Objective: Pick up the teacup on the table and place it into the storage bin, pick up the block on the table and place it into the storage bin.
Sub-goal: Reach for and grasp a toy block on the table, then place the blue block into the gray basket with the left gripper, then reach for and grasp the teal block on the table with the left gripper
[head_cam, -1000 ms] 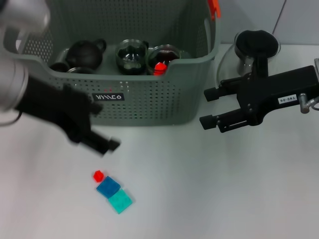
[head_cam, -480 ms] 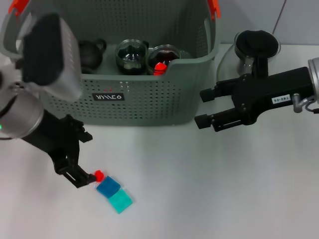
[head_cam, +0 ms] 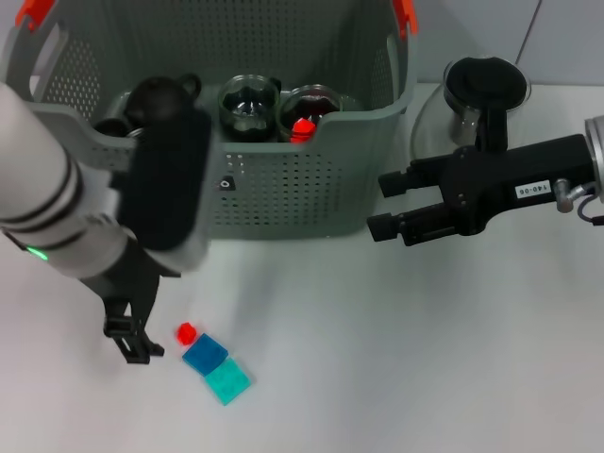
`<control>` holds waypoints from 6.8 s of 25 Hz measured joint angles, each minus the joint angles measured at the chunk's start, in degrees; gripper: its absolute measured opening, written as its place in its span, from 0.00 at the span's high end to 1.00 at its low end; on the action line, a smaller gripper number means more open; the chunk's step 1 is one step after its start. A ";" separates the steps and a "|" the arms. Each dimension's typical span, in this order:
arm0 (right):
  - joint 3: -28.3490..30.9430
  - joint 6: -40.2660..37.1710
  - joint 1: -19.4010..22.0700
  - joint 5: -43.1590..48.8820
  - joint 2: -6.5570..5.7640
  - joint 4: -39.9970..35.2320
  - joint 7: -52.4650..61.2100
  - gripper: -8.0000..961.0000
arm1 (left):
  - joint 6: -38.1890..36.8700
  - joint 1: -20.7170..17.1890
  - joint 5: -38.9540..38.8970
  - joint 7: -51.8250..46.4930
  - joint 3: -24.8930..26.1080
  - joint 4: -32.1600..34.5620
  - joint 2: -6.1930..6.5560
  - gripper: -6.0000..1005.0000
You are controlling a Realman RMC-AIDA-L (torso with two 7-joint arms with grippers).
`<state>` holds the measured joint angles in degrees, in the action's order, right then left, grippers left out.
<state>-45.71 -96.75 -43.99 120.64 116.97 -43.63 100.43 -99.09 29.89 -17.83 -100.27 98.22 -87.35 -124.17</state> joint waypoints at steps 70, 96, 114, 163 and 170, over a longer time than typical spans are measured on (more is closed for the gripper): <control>4.23 -0.64 1.72 -0.67 -0.26 1.18 0.99 0.13 | 9.26 9.04 -2.88 3.91 -12.78 19.86 -0.11 0.32; 4.22 -0.64 1.77 -1.45 -0.26 0.93 0.98 0.13 | 1.69 9.51 -5.15 4.39 -5.23 14.50 -0.12 0.59; 3.89 -3.29 1.81 -2.13 -0.53 0.65 -0.15 0.13 | -8.45 19.36 -20.42 1.11 38.42 11.27 2.88 0.54; 2.34 -6.87 2.02 -2.00 -1.92 0.93 -3.39 0.13 | -11.84 1.83 -29.83 -13.26 33.07 -12.74 1.81 0.04; 2.64 -6.38 1.90 -2.06 -1.81 1.07 -3.01 0.13 | -12.18 -4.02 -23.15 -15.79 16.86 -17.36 -0.40 0.04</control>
<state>-43.07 -103.13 -42.09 118.58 115.16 -42.56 97.42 -111.27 25.87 -40.97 -116.06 115.08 -104.71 -124.57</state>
